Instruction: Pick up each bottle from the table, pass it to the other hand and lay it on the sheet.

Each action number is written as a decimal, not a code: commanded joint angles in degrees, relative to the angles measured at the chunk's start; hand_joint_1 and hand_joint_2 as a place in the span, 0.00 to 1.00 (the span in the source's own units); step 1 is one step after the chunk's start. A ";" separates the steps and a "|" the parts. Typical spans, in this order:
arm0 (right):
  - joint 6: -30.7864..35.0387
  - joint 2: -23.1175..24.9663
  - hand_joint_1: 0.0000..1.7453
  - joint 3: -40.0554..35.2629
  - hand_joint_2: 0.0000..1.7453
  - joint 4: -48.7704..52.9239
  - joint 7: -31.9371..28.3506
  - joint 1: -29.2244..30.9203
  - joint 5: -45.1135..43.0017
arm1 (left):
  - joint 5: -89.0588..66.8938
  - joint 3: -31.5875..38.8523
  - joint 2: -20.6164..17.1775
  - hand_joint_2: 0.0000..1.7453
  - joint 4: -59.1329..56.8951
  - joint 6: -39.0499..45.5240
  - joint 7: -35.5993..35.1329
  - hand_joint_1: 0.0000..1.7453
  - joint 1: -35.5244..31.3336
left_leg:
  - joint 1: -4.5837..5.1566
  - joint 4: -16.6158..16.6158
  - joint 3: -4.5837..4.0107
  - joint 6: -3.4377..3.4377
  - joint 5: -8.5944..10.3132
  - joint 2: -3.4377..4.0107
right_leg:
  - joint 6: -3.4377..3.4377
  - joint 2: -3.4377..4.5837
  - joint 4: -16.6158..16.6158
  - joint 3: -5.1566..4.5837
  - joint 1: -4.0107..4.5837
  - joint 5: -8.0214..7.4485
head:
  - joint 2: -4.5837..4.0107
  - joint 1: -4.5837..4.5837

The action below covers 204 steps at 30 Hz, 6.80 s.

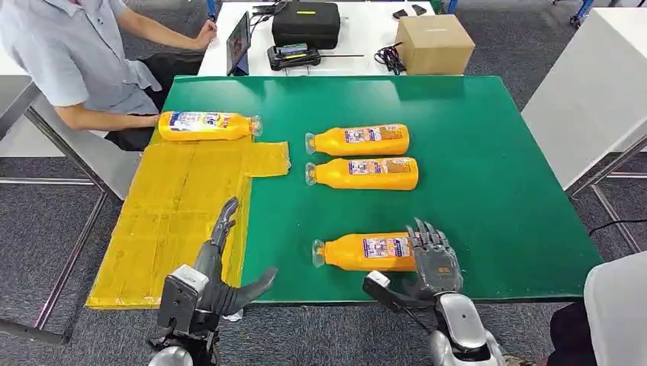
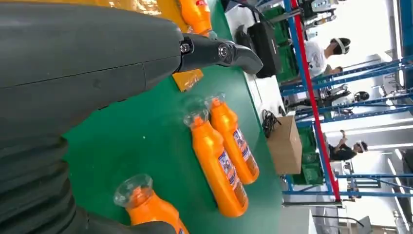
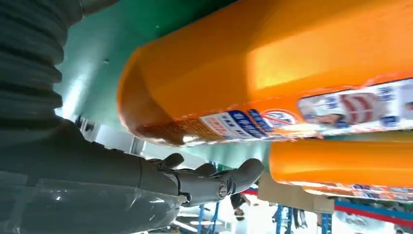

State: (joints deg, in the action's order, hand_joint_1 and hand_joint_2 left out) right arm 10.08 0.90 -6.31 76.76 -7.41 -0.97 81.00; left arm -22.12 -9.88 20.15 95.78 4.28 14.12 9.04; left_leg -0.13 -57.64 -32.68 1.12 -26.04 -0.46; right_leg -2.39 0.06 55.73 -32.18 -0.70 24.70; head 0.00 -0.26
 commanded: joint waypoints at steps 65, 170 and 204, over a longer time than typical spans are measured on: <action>-21.24 -3.86 1.00 5.94 1.00 -16.99 -18.79 5.75 -48.69 | 14.59 -3.59 -0.15 1.00 -15.89 -2.15 -0.20 0.00 -8.40 | -0.01 -0.03 1.55 0.35 -0.29 0.20 | -0.17 0.17 -0.49 1.00 0.06 -0.14 | 0.00 0.02; -12.84 10.71 0.00 -20.79 1.00 -29.82 -17.03 15.89 -49.27 | 42.97 -3.12 -0.15 1.00 -26.26 0.32 11.76 1.00 -16.59 | 0.01 -0.01 0.24 0.35 -0.25 0.15 | -0.34 0.16 -0.36 0.40 -0.02 0.01 | 0.00 0.00; -10.48 8.77 0.00 -15.09 1.00 -24.19 -20.40 13.00 -46.74 | -53.35 5.41 -13.49 1.00 -39.88 21.72 -4.54 1.00 -29.65 | 0.04 0.04 0.23 0.27 -0.08 0.17 | -0.35 0.19 -0.23 0.35 -0.06 -0.04 | 0.00 0.04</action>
State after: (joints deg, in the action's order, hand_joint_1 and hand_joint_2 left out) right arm 0.28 11.17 -20.81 55.78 -27.21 8.95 35.43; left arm -71.83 -4.57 12.50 69.46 27.58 10.82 -13.60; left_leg -0.10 -57.64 -32.54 1.43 -26.14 -0.30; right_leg -2.80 0.25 55.53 -31.90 -0.77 24.67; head 0.00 -0.22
